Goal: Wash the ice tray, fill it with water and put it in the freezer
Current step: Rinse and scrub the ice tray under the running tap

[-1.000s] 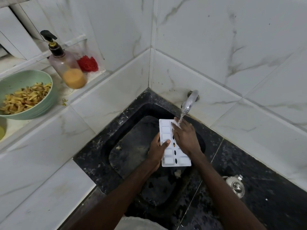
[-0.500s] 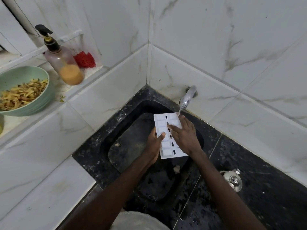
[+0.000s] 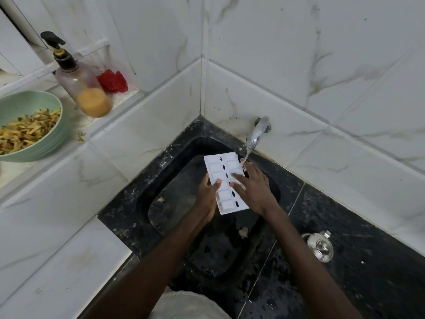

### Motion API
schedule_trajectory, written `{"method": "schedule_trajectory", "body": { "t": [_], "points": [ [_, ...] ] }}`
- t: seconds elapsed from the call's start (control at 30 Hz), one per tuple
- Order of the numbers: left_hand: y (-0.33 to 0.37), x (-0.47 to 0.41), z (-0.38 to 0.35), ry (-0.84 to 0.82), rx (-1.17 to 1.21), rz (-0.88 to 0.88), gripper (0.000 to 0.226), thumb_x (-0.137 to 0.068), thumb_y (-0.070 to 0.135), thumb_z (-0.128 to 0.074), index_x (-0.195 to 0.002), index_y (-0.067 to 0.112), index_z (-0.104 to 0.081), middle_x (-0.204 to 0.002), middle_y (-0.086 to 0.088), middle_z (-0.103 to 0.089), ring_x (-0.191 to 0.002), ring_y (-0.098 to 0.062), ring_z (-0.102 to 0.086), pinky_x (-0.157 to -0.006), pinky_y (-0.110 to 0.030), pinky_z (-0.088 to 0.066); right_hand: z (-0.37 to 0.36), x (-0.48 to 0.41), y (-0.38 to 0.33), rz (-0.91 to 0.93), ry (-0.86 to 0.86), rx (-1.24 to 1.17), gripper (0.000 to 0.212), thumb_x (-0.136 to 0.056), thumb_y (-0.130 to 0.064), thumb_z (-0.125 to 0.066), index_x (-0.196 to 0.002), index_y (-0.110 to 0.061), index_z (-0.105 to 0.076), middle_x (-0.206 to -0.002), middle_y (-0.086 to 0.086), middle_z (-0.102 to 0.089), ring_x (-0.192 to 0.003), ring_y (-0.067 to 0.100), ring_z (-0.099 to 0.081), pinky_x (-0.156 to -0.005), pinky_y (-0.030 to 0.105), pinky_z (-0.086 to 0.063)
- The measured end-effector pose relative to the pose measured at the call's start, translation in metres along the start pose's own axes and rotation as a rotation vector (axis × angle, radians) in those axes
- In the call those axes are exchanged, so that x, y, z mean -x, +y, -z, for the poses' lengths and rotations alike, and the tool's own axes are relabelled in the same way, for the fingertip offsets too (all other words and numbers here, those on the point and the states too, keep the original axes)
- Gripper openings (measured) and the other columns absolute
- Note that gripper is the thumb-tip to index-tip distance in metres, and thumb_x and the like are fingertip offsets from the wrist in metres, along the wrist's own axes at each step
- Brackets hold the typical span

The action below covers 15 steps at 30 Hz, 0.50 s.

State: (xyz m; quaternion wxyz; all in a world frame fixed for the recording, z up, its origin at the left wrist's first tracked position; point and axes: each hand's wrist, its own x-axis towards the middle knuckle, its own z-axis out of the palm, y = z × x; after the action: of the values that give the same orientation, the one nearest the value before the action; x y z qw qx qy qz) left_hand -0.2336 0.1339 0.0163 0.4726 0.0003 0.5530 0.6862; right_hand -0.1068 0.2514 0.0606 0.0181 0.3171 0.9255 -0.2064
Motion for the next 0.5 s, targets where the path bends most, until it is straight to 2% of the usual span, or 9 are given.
{"method": "schedule_trajectory", "body": {
  "t": [0.13, 0.23, 0.37, 0.43, 0.5],
  "points": [
    [-0.005, 0.007, -0.011, -0.065, 0.055, 0.017, 0.045, -0.101, 0.003, -0.060, -0.145, 0.007, -0.053, -0.130, -0.019, -0.070, -0.119, -0.044, -0.066, -0.102, -0.061, -0.053, 0.004, -0.014, 0.001, -0.029, 0.001, 0.059, 0.049, -0.110, -0.052, -0.036, -0.155, -0.037, -0.044, -0.175, 0.008, -0.009, -0.160, 0.032, -0.006, -0.127, 0.056, -0.009],
    [0.001, 0.004, -0.014, -0.044, 0.068, -0.005, 0.045, -0.101, 0.002, -0.060, -0.145, 0.009, -0.053, -0.132, -0.016, -0.069, -0.120, -0.040, -0.067, -0.103, -0.058, -0.053, -0.005, -0.004, -0.004, -0.043, -0.047, 0.044, 0.049, -0.110, -0.052, -0.031, -0.157, -0.040, -0.040, -0.174, 0.009, -0.006, -0.160, 0.034, -0.002, -0.127, 0.057, -0.008],
    [0.006, 0.000, -0.002, 0.040, 0.079, 0.002, 0.041, -0.102, 0.002, -0.058, -0.141, 0.013, -0.055, -0.128, -0.013, -0.072, -0.114, -0.037, -0.070, -0.098, -0.058, -0.056, -0.009, 0.021, -0.005, 0.017, -0.083, -0.007, 0.046, -0.108, -0.057, -0.035, -0.146, -0.042, -0.056, -0.175, 0.000, -0.004, -0.160, 0.026, -0.001, -0.127, 0.054, -0.007],
    [0.004, -0.001, 0.003, 0.049, 0.096, 0.026, 0.041, -0.102, 0.004, -0.060, -0.141, 0.014, -0.054, -0.131, -0.013, -0.070, -0.115, -0.038, -0.070, -0.099, -0.062, -0.054, -0.003, 0.024, -0.002, 0.007, -0.106, -0.049, 0.042, -0.108, -0.056, -0.040, -0.135, -0.041, -0.068, -0.175, -0.002, -0.005, -0.160, 0.022, 0.000, -0.127, 0.052, -0.006],
    [-0.002, 0.000, 0.001, 0.041, 0.116, 0.048, 0.043, -0.102, 0.003, -0.060, -0.144, 0.010, -0.052, -0.134, -0.016, -0.068, -0.118, -0.040, -0.068, -0.100, -0.062, -0.054, 0.003, 0.022, 0.002, -0.022, -0.083, -0.078, 0.041, -0.107, -0.055, -0.043, -0.132, -0.037, -0.071, -0.175, -0.002, -0.006, -0.160, 0.022, -0.002, -0.126, 0.053, -0.007]
  ]
}}
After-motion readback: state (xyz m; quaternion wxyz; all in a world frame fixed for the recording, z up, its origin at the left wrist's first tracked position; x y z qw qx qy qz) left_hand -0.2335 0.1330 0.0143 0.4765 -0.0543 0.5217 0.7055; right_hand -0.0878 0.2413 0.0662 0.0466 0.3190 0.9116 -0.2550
